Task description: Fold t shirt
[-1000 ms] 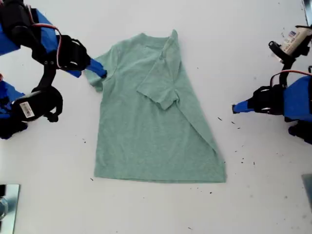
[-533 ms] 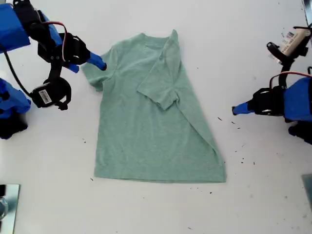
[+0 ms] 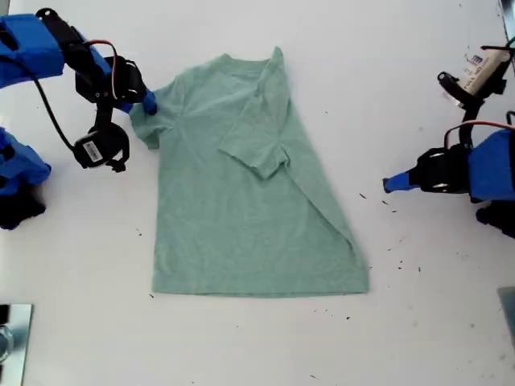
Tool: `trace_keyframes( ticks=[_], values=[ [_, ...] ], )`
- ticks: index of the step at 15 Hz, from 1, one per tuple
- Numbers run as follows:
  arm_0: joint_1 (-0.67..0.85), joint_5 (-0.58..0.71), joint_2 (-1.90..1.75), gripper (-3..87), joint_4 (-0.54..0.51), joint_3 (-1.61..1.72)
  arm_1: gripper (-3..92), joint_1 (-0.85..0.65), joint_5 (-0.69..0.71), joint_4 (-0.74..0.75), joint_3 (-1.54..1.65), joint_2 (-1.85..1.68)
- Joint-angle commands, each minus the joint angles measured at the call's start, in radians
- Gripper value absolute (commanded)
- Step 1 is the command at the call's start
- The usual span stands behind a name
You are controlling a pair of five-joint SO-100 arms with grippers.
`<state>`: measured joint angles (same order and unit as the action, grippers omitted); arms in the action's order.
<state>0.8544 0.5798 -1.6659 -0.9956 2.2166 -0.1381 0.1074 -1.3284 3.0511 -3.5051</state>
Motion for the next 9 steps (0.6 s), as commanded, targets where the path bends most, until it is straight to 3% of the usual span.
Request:
trace_keyframes(
  ticks=[1,5,9],
  values=[
    [-0.043,-0.034,-0.112,-0.2,-0.034,-0.008,1.2,-0.012,0.026,0.009,0.063,0.003],
    [-0.063,-0.031,-0.314,-0.2,-0.184,-0.155,1.2,-0.015,0.026,0.009,0.063,0.003],
    [-0.238,-0.061,-0.249,-0.2,-0.199,-0.491,1.2,-0.008,0.020,0.009,0.063,0.003]
  ],
)
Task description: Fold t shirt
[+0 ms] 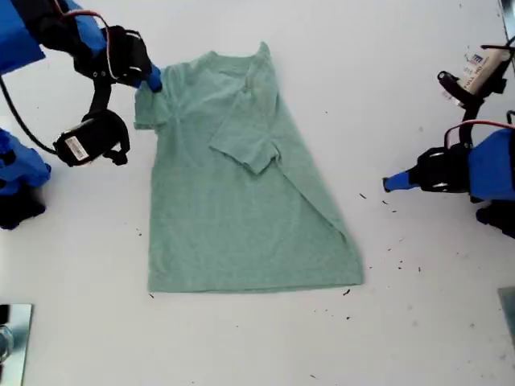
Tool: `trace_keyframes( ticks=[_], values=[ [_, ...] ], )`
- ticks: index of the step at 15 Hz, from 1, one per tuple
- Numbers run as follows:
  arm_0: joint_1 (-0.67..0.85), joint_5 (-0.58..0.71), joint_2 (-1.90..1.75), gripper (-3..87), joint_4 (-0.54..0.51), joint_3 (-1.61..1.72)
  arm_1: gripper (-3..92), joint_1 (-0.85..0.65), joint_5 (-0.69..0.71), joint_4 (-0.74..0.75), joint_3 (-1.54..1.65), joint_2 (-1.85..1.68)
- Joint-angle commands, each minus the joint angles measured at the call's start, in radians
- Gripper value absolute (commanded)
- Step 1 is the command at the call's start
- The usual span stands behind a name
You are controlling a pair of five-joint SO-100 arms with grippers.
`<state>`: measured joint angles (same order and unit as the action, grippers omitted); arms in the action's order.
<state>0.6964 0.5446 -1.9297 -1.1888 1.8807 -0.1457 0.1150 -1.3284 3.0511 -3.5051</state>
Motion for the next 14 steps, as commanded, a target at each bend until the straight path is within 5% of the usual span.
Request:
trace_keyframes(
  ticks=[1,6,8,9,12,14],
  values=[
    [-0.155,-0.031,0.114,-0.2,0.005,-0.293,1.2,-0.002,0.012,0.009,0.063,0.003],
    [-0.307,0.021,0.635,-0.2,0.021,-0.772,1.2,0.002,0.011,0.009,0.063,0.003],
    [-0.307,0.067,0.813,24.3,0.000,-0.966,1.2,-0.002,0.012,0.009,0.063,0.003],
    [-0.279,0.066,0.827,28.4,-0.011,-0.979,1.2,-0.003,0.014,0.009,0.063,0.003],
    [-0.256,0.048,0.574,17.9,-0.190,-0.871,1.2,-0.003,0.017,0.009,0.063,0.003],
    [-0.284,-0.005,0.276,20.0,-0.164,-0.546,1.2,-0.003,0.020,0.009,0.063,0.003]
  ],
)
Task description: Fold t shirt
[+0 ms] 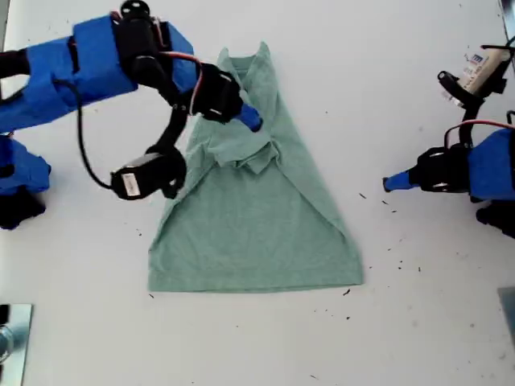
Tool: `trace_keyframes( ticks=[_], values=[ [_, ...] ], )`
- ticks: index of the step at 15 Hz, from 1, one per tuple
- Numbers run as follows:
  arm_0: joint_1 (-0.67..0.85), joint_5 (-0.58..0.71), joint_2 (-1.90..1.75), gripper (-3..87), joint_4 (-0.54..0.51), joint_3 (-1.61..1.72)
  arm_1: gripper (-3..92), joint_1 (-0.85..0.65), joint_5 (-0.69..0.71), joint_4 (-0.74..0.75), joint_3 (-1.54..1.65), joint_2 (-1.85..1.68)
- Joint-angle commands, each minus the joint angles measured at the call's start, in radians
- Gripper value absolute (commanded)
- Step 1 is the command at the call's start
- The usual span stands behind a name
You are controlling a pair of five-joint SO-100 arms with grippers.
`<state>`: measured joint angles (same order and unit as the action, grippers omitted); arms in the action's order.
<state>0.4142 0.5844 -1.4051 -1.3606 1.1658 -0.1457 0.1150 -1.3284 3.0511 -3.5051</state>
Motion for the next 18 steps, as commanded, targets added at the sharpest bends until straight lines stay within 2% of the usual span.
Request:
trace_keyframes(
  ticks=[1,2,3,4,6,7,9,13,15,16,17,18],
  values=[
    [-0.026,-0.089,-0.422,13.2,0.074,0.417,1.2,0.003,0.020,0.009,0.063,0.003],
    [-0.044,-0.137,-0.606,4.7,0.158,0.699,1.2,0.015,0.012,0.009,0.063,0.003],
    [-0.060,-0.190,-0.762,2.1,0.233,0.945,1.2,0.020,0.014,0.009,0.063,0.003],
    [-0.094,-0.265,-0.867,-0.1,0.247,1.097,1.2,0.020,0.021,0.009,0.063,0.003],
    [-0.193,-0.433,-1.075,-0.2,0.272,1.344,1.2,0.021,0.035,0.009,0.063,0.003],
    [-0.238,-0.491,-1.236,-0.2,0.322,1.503,1.2,0.025,0.032,0.009,0.063,0.003],
    [-0.336,-0.586,-1.560,-0.2,0.353,1.738,1.2,0.026,0.038,0.009,0.063,0.003],
    [-0.357,-0.607,-1.466,-0.2,0.420,1.778,1.2,0.029,0.046,0.009,0.063,0.003],
    [-0.359,-0.606,-1.466,-0.2,0.379,1.732,1.4,0.060,0.055,-0.008,-0.011,0.008],
    [-0.359,-0.601,-1.468,-0.2,0.370,1.724,1.5,0.089,0.051,-0.023,-0.153,0.112],
    [-0.360,-0.598,-1.466,-0.2,0.370,1.724,2.7,0.149,0.052,-0.031,-0.391,0.382],
    [-0.362,-0.601,-1.465,-0.2,0.370,1.724,10.3,0.209,0.054,-0.083,-0.667,0.693]
  ],
)
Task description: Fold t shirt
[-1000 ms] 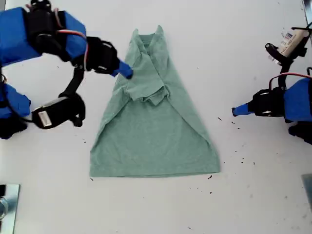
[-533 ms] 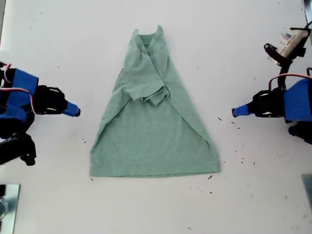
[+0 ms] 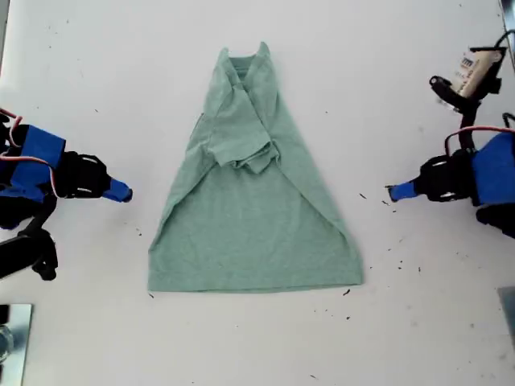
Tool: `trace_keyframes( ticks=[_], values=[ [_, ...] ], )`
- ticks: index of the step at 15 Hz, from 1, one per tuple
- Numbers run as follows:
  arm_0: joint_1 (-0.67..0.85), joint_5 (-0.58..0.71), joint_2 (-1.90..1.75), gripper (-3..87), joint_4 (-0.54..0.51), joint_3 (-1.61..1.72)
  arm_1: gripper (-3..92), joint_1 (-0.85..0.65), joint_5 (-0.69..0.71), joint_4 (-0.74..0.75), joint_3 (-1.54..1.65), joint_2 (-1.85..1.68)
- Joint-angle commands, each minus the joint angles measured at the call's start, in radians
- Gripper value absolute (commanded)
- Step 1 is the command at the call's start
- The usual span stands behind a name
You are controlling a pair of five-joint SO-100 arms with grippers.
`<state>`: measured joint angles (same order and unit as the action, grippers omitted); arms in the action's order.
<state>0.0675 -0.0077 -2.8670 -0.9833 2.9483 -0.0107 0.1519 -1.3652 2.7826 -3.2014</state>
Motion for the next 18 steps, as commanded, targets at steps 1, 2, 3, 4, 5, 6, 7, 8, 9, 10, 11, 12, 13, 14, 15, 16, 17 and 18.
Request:
trace_keyframes(
  ticks=[1,2,3,4,5,6,7,8,9,10,11,12,13,14,15,16,17,18],
  values=[
    [-0.015,-0.009,-0.009,-0.2,-0.008,-0.057,20.4,0.129,0.021,-0.107,-0.650,0.644],
    [-0.012,-0.006,-0.009,-0.2,-0.008,-0.057,29.7,0.176,0.011,-0.184,-0.865,0.851],
    [-0.011,-0.003,-0.009,-0.2,-0.008,-0.057,33.4,0.218,0.002,-0.262,-1.048,1.032],
    [-0.011,-0.002,-0.009,-0.2,-0.008,-0.057,36.3,0.253,-0.003,-0.324,-1.193,1.190],
    [-0.008,0.000,-0.009,-0.2,-0.008,-0.057,36.3,0.276,0.000,-0.351,-1.269,1.304],
    [-0.002,0.006,-0.011,-0.2,-0.006,-0.055,36.3,0.287,0.003,-0.341,-1.276,1.373],
    [0.003,0.014,-0.012,-0.2,-0.006,-0.055,35.5,0.290,0.000,-0.341,-1.279,1.419],
    [0.003,0.015,-0.012,-0.2,-0.006,-0.055,31.3,0.287,-0.003,-0.330,-1.266,1.445],
    [0.002,0.015,-0.012,-0.2,-0.006,-0.055,28.2,0.282,-0.006,-0.330,-1.259,1.471],
    [0.003,0.015,-0.015,-0.2,-0.006,-0.057,28.9,0.276,0.002,-0.322,-1.261,1.499],
    [0.003,0.015,-0.021,-0.2,-0.008,-0.057,28.5,0.272,0.009,-0.299,-1.261,1.523],
    [0.003,0.015,-0.028,-0.2,-0.008,-0.055,26.4,0.270,0.018,-0.262,-1.256,1.557],
    [0.003,0.015,-0.031,-0.2,-0.009,-0.055,24.7,0.268,0.017,-0.224,-1.244,1.605],
    [0.003,0.014,-0.032,-0.2,-0.009,-0.055,22.0,0.268,0.015,-0.147,-1.200,1.649],
    [0.002,0.014,-0.032,-0.2,-0.009,-0.055,18.8,0.272,0.011,-0.035,-1.134,1.677],
    [0.000,0.014,-0.032,-0.2,-0.009,-0.055,12.5,0.275,-0.002,0.104,-1.032,1.684],
    [-0.002,0.015,-0.032,-0.2,-0.011,-0.057,6.0,0.284,-0.006,0.222,-0.940,1.672],
    [-0.005,0.015,-0.032,-0.2,-0.012,-0.057,4.6,0.293,-0.006,0.305,-0.864,1.652]
  ],
)
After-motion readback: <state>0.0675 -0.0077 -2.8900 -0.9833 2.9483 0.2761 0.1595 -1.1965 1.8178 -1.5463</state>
